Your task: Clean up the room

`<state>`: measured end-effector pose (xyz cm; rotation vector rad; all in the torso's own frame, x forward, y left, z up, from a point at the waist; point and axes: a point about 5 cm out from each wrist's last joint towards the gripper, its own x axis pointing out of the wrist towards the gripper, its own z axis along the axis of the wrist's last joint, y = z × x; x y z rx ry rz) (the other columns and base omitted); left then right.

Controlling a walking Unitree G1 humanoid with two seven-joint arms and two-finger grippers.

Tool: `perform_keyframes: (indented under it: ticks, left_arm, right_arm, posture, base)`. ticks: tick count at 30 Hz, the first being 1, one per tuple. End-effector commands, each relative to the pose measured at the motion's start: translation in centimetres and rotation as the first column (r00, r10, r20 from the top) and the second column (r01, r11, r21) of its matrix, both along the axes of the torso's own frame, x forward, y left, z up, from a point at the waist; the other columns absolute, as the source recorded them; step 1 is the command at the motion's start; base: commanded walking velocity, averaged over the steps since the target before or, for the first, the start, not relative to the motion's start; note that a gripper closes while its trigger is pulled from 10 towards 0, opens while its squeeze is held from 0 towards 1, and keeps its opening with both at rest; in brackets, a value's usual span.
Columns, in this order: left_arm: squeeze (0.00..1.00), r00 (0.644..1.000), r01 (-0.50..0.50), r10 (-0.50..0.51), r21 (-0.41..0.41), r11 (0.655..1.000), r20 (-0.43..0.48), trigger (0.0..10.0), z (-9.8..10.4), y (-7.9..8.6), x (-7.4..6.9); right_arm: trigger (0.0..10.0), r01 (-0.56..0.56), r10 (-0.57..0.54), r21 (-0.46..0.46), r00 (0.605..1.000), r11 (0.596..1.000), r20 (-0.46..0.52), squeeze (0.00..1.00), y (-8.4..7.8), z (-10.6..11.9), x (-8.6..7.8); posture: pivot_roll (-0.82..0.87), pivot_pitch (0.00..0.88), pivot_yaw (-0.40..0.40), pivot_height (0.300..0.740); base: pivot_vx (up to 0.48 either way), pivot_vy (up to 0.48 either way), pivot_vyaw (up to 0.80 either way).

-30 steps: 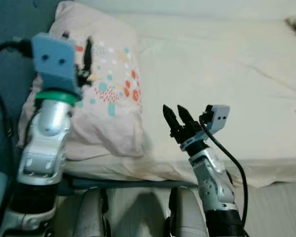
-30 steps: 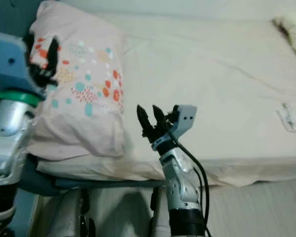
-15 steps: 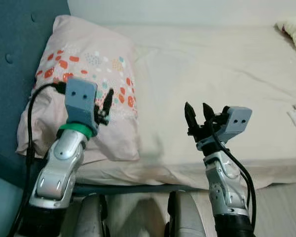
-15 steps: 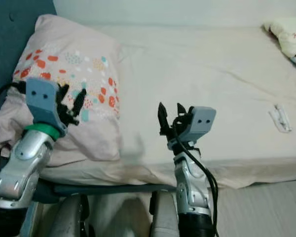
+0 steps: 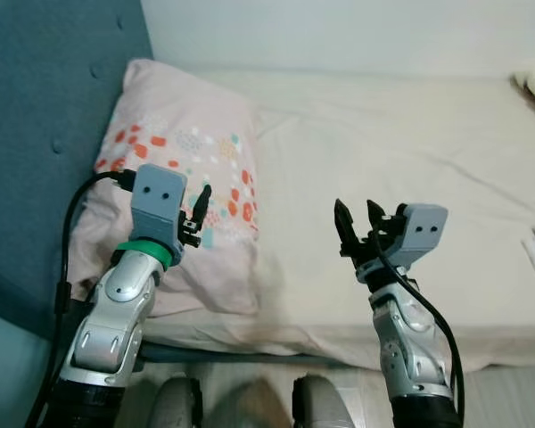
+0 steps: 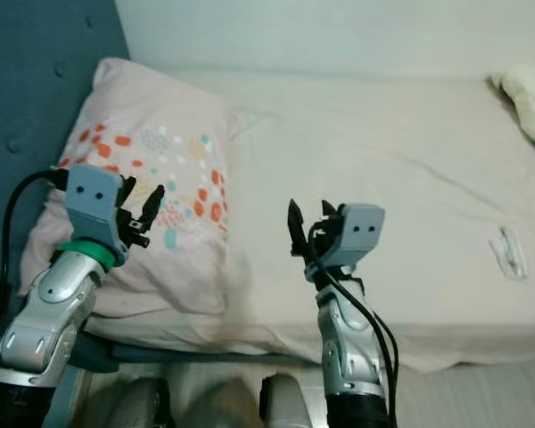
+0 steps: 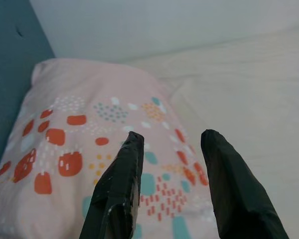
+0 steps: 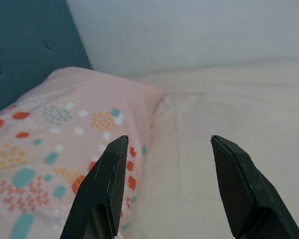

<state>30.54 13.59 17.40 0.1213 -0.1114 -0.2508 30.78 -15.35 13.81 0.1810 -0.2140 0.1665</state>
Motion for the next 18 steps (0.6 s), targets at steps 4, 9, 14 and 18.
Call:
perform_keyframes:
  ticks: [4, 9, 14, 18]
  left_arm:
    - [0.00, 0.992, 0.048, -0.053, -0.045, 0.998, -0.118, 10.0, -2.3, -0.5, -0.3]
    - [0.00, 0.983, 0.053, -0.061, -0.053, 0.997, -0.172, 10.0, -3.6, -0.9, -0.2]
    - [0.00, 0.977, 0.078, -0.081, -0.021, 0.997, -0.197, 10.0, -4.5, -1.5, -0.4]
    - [0.00, 0.974, 0.104, -0.102, -0.004, 0.995, -0.204, 10.0, -4.9, -2.1, -0.5]
  right_arm:
    - [10.0, 0.016, -0.017, -0.013, 0.999, 1.000, -0.049, 0.00, -0.3, -1.4, -0.3]
    - [10.0, 0.024, -0.027, -0.030, 0.995, 0.999, -0.093, 0.00, -0.8, -2.7, -0.3]
    - [10.0, 0.033, -0.039, -0.046, 0.991, 0.998, -0.130, 0.00, -1.2, -3.7, -0.4]
    - [10.0, 0.037, -0.049, -0.070, 0.983, 0.997, -0.179, 0.00, -1.1, -5.0, -0.6]
  posture:
    - [0.01, 0.035, 0.015, 0.721]
    - [0.01, 0.034, 0.010, 0.736]
    - [0.01, 0.032, 0.008, 0.740]
    - [0.01, 0.031, 0.013, 0.740]
  base:
    - [0.000, 0.000, 0.00]
    - [0.000, 0.000, 0.00]
    - [0.000, 0.000, 0.00]
    - [0.000, 0.000, 0.00]
